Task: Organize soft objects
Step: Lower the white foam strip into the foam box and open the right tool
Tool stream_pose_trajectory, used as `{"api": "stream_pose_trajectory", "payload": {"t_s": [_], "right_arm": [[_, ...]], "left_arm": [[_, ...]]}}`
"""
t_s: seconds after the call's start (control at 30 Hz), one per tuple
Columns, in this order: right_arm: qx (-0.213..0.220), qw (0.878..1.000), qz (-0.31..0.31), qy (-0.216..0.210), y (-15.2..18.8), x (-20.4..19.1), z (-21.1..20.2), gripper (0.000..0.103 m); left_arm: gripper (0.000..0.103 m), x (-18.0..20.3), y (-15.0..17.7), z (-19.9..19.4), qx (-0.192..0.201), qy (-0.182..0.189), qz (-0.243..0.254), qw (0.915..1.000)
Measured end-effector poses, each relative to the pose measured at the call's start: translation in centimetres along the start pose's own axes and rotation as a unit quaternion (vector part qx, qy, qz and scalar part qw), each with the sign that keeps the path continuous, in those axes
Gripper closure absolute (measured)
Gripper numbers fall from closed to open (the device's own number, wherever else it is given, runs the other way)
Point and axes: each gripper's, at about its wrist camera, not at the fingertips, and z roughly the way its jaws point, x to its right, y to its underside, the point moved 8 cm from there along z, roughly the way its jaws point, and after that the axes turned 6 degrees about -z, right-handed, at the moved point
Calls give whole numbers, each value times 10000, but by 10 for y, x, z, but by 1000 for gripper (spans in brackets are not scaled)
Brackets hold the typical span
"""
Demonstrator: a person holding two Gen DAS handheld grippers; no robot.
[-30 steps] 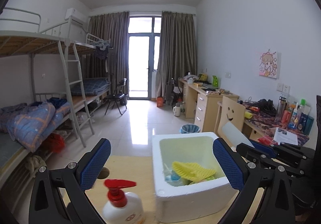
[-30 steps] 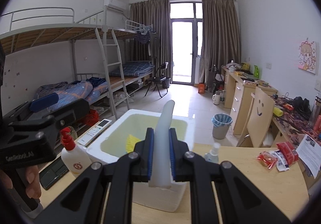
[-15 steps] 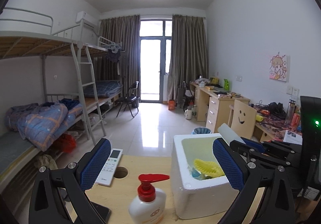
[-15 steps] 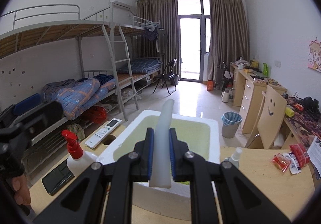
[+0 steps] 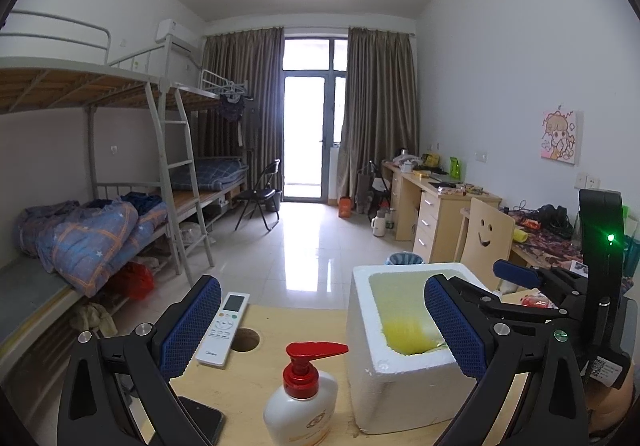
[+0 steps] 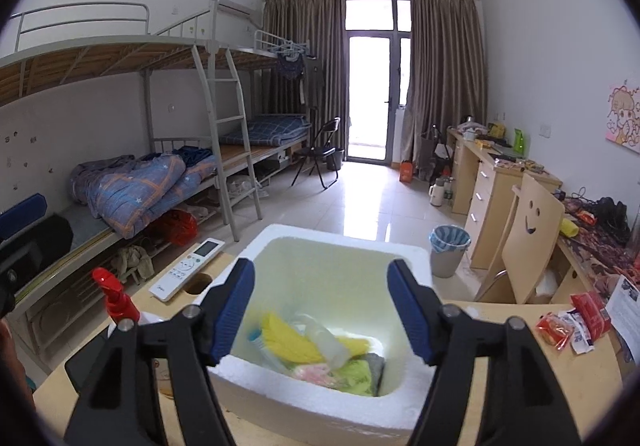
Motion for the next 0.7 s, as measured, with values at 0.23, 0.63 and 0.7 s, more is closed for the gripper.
{"api": "stream_pose_trajectory", "payload": {"t_s": [0.23,0.63,0.7], "right_arm": [[-1,9999,105,-16,-1,5,-7,29],[224,9993,237,168,-5,13,-65,16],[290,9990,276,204,-5,14,-77,3]], "left_arm": [[1,3,0,-4,-21,8,-7,10000],[1,19,-4,-29,-20,123,39,9999],[1,22,-3,-39,-11,158,44,9999]]}}
